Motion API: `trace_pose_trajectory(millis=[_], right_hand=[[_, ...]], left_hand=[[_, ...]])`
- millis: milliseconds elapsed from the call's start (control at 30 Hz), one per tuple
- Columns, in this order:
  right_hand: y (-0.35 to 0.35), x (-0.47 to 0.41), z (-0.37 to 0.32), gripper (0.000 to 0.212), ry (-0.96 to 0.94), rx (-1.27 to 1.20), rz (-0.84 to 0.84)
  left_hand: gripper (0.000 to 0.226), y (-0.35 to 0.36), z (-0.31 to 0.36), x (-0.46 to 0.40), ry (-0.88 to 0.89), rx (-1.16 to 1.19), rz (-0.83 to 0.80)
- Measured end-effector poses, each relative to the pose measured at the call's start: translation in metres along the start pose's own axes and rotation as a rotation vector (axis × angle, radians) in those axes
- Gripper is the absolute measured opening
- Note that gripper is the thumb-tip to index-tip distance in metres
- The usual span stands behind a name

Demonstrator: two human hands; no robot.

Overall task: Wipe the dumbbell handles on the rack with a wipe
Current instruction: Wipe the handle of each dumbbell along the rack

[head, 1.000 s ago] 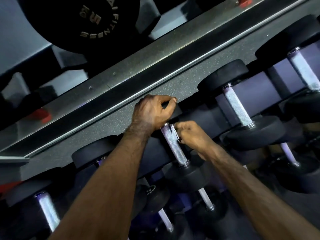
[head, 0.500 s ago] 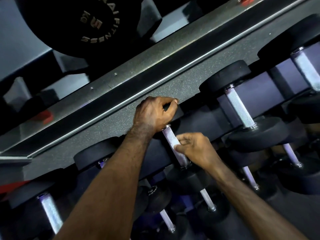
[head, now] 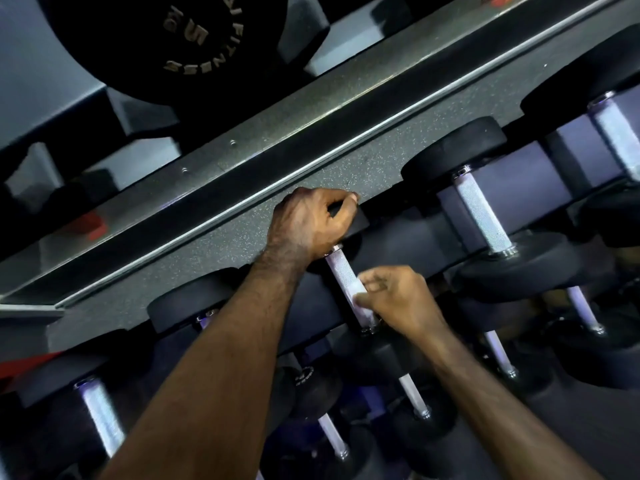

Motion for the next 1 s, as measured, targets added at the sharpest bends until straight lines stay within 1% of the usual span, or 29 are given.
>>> trace_pose_trajectory(millis=[133,200,267,367,400,467,500,533,633,667,733,833,933,1000], right_hand=[[0.01,-0.02,-0.024,0.016,-0.07,-0.056,0.021],[0.007,-0.011,-0.013,0.018,-0.032,-0.02,-0.014],[0.002,0.003,0.003,0.019,0.039,0.005,-0.087],[0.0,-0.005,0.001,0.016,0.079,-0.067,-0.108],[0.004,-0.013,-0.005,0.022,0.07,-0.102,-0.096],[0.012,-0.028,-0.015,0.041,0.058,-0.139,-0.099],[0.015,-0.031,-0.016,0.047,0.086,-0.147,-0.108],[0.016,-0.031,-0.014,0.046,0.128,-0.159,-0.133],[0.019,-0.024,-0.002,0.038,0.293,-0.205,-0.303],[0.022,-0.026,-0.004,0.037,0.314,-0.21,-0.321],[0.03,-0.036,-0.014,0.032,0.309,-0.263,-0.296],[0.037,-0.043,-0.02,0.014,0.254,-0.305,-0.227],[0.035,-0.027,-0.005,0.015,0.265,-0.28,-0.242],[0.035,-0.029,-0.003,0.011,0.268,-0.248,-0.253]], left_hand=[[0.053,-0.002,0.002,-0.001,0.008,-0.008,-0.009],[0.057,-0.001,0.001,-0.001,0.007,-0.007,-0.016],[0.059,0.001,0.0,-0.001,0.008,-0.007,-0.012],[0.06,0.0,0.0,-0.001,0.012,-0.019,-0.006],[0.06,0.0,0.0,-0.001,0.013,-0.014,-0.006],[0.06,0.0,0.001,-0.002,0.02,-0.005,-0.003],[0.059,0.0,0.001,-0.002,0.025,-0.003,-0.006],[0.059,0.0,0.001,-0.003,0.026,0.001,-0.007],[0.059,0.0,0.001,-0.002,0.022,0.005,-0.002],[0.059,-0.001,0.001,-0.002,0.021,0.004,-0.003],[0.057,-0.002,0.001,-0.002,0.017,0.006,-0.005],[0.054,-0.003,0.001,0.0,0.026,-0.011,-0.001],[0.057,-0.003,0.002,0.0,0.026,-0.005,-0.004],[0.059,-0.002,0.002,-0.001,0.011,-0.002,-0.012]])
Point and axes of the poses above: each hand's wrist, its own x-axis away from the middle knuckle, its own y-axis out of the palm, z = x × y, the point moved 1 cm from there along -x, towards the middle knuckle, and after that the axes turned 12 degrees about -x, right-handed, at the moved point
